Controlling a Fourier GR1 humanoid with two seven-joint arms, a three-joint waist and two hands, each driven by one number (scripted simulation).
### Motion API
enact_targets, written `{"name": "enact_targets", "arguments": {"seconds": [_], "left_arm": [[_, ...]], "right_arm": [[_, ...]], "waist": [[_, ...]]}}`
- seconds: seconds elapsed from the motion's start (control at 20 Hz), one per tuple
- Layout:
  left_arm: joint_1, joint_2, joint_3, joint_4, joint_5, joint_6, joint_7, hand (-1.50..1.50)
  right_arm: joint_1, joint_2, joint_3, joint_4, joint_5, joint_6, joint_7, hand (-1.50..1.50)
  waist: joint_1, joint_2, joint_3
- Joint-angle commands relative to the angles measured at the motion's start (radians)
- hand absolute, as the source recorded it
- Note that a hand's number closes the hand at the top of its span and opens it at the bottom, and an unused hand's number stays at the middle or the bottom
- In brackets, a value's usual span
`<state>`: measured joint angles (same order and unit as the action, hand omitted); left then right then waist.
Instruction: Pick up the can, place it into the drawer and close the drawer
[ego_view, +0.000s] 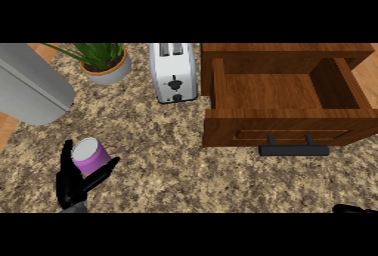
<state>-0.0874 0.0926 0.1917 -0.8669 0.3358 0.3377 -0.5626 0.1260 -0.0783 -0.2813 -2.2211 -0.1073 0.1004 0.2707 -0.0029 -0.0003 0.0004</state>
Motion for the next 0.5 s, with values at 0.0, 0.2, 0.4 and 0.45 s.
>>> {"name": "enact_targets", "arguments": {"seconds": [0.0,0.2,0.4,0.45], "left_arm": [[-0.054,0.004,0.010,0.060,0.020,-0.068,-0.016,1.50],[-0.059,0.000,0.002,0.083,0.023,-0.136,-0.064,1.50],[-0.193,0.015,0.060,0.283,0.027,-0.146,-0.176,1.50],[-0.180,0.034,0.037,0.234,0.020,-0.168,-0.130,1.50]], "right_arm": [[-0.014,0.006,0.014,-0.067,0.005,-0.028,0.078,-1.50],[-0.004,0.020,-0.003,0.002,0.014,-0.007,-0.020,-1.50],[-0.021,-0.019,-0.026,-0.070,-0.021,-0.006,0.083,-1.50],[-0.060,-0.051,-0.058,0.024,-0.027,0.019,0.023,-1.50]], "waist": [[-0.001,0.000,-0.001],[0.000,0.000,-0.001],[-0.005,0.001,-0.001],[-0.002,0.001,-0.001]]}}
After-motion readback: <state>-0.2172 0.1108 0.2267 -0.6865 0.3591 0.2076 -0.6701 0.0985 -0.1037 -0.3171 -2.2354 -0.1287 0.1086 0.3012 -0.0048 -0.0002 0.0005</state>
